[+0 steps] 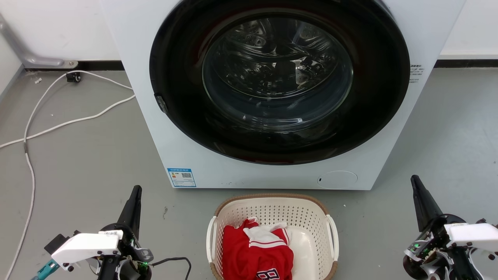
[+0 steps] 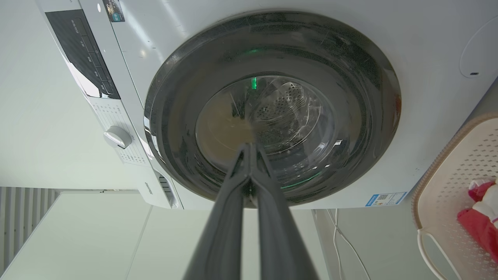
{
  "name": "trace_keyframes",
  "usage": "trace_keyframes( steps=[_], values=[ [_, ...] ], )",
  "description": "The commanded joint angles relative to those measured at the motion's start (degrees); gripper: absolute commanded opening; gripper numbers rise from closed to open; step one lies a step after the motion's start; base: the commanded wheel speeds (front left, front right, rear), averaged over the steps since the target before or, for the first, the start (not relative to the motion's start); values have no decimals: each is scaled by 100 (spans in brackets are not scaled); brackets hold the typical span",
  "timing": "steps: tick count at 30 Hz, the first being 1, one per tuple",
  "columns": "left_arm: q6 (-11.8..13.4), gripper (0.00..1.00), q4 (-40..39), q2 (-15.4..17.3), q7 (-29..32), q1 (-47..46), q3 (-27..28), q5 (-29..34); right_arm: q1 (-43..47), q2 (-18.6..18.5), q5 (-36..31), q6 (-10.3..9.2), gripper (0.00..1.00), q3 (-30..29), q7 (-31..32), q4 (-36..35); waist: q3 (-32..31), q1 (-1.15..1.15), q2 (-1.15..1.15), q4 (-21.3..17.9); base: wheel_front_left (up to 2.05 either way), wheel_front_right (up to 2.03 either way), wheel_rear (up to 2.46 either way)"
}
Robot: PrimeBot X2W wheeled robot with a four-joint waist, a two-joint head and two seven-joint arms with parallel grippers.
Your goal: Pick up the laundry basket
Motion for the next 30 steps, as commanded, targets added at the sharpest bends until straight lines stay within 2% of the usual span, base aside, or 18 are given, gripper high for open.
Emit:
trace_keyframes(
  steps=[1,21,22,30],
  values=[
    [-19,0,6,-4,16,-58,21,7,-70,3,12,0,0,-6,15,5,0,0,0,0,0,0,0],
    [-19,0,6,-8,21,-58,24,13,-71,4,11,0,0,-6,15,5,0,0,0,0,0,0,0],
    [1,100,4,-2,0,1,4,1,1,1,0,0,100,0,-1,4,0,0,0,0,0,0,0],
    [5,100,57,-28,-153,188,-27,56,176,16,-62,-1,100,92,-145,68,5,0,0,-4,0,0,0]
  ],
)
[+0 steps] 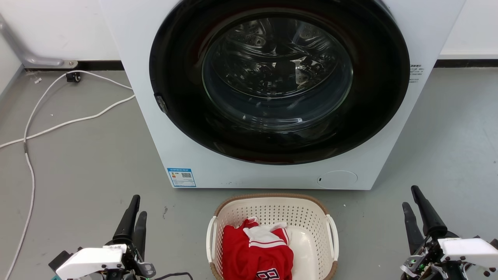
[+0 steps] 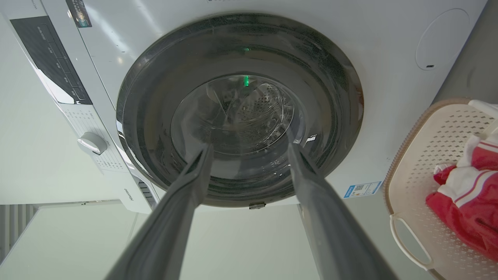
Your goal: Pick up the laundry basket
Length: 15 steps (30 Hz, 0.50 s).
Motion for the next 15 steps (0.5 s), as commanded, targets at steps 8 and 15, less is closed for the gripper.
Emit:
trace_keyframes(
  steps=[8,15],
  values=[
    [-4,100,-302,20,-264,20,11,168,-39,-11,-285,9,100,-8,-268,-199,10,0,0,-9,0,0,0],
    [-5,100,-305,22,-419,67,221,438,-64,-13,-734,9,100,-205,-425,-124,10,0,0,-22,0,0,0]
  ],
)
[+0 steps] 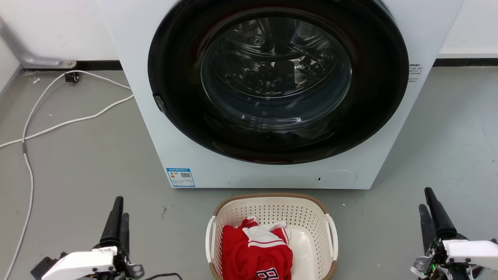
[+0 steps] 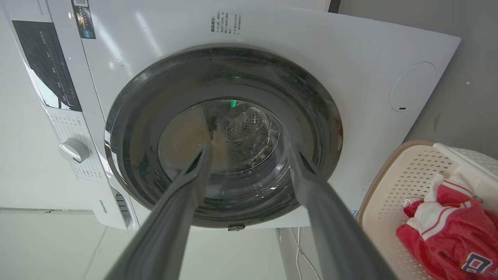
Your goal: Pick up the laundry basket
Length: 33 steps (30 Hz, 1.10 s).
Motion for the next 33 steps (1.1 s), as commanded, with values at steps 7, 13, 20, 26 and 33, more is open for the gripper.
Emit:
trace_keyframes(
  steps=[7,13,20,26,33],
  values=[
    [-7,100,-185,23,-187,-16,292,526,-203,-17,-1046,9,100,-130,-190,-252,9,0,0,-11,0,0,0],
    [-9,100,-312,25,-322,-73,540,1161,-173,-18,-2186,10,100,-99,-326,-704,28,0,0,-15,0,0,0],
    [112,100,-674,27,-466,-150,708,2026,-206,-20,-3516,10,100,-80,-474,-1204,53,0,0,-10,0,0,0],
    [300,100,-1248,29,-583,-101,447,2841,-209,-22,-4342,11,100,-12,-592,-1529,82,0,0,-9,0,0,0],
    [214,100,-1726,30,-712,89,87,3661,-153,-23,-5057,11,100,78,-724,-1756,84,0,0,-5,0,0,0]
  ],
)
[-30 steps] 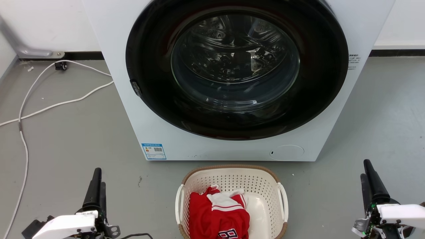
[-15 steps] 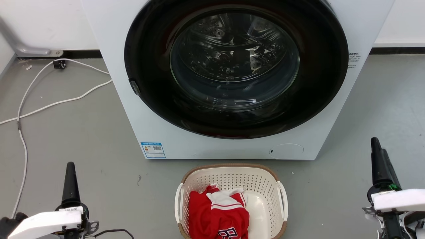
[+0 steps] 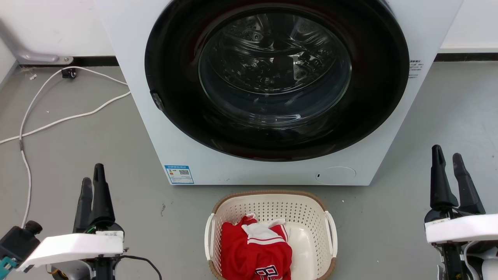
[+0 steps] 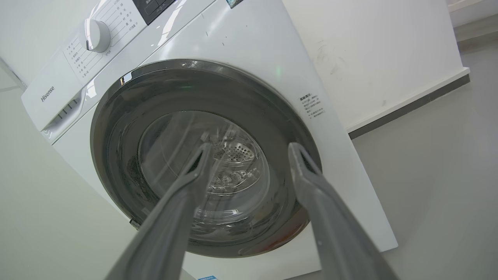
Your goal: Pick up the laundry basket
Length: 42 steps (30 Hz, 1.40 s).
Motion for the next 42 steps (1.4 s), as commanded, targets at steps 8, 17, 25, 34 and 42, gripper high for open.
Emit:
trace_keyframes(
  steps=[8,17,25,34,42],
  values=[
    [-4,100,-414,27,-177,140,-461,1393,-25,-24,-927,12,100,51,-186,-274,-7,0,0,-11,0,0,0],
    [343,100,-566,136,-320,218,-974,2618,33,-26,-1750,12,100,74,-329,-336,18,0,0,-40,0,0,0],
    [777,100,-500,462,-435,260,-1561,3201,85,-27,-2368,12,100,137,-450,-304,39,0,0,-58,0,0,0],
    [1220,100,-411,759,-560,278,-2037,3595,188,-28,-2923,13,100,283,-566,-193,34,0,0,-92,0,0,0],
    [1116,100,-193,771,-650,345,-2161,3668,221,-29,-3261,13,100,324,-661,59,47,0,0,-119,0,0,0]
  ],
)
